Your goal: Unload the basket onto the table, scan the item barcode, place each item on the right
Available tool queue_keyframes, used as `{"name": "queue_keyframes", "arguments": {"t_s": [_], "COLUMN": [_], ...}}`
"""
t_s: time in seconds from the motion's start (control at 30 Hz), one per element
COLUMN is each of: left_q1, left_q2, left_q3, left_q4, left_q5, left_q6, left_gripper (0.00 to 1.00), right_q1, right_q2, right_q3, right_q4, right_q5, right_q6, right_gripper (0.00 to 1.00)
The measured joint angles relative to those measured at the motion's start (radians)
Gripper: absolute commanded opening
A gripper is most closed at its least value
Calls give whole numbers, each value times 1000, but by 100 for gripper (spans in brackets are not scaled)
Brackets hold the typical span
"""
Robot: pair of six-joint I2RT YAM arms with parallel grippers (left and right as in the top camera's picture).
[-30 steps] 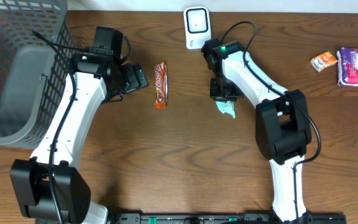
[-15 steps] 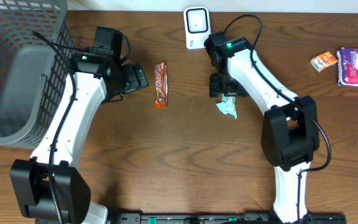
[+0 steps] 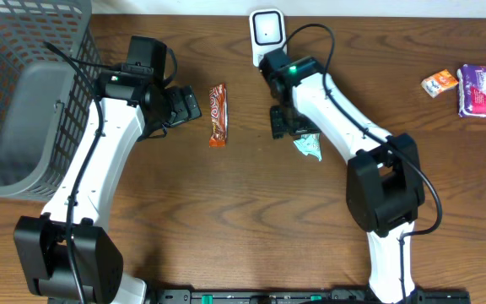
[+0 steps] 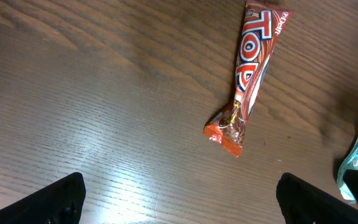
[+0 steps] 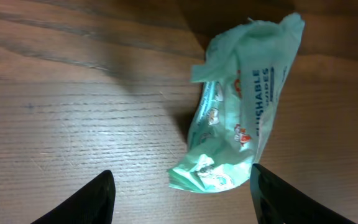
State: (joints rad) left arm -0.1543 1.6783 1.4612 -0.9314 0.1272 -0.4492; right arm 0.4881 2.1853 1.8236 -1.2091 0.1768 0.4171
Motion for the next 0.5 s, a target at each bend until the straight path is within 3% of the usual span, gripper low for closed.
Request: {"name": "queue_keyframes", "arguments": {"t_s": [0.37, 0.5], "left_q1": [0, 0], "left_q2": [0, 0], "left_q3": [0, 0], "left_q4": [0, 0], "left_q5": [0, 0], "left_q6": [0, 0], "left_gripper": [98, 98], "right_q1": [95, 101], "right_q2": [0, 0], "right_q3": [0, 0], "right_q4": [43, 46], "right_q5": [135, 159], "right_q6": [11, 21], "right_gripper": [74, 82]}}
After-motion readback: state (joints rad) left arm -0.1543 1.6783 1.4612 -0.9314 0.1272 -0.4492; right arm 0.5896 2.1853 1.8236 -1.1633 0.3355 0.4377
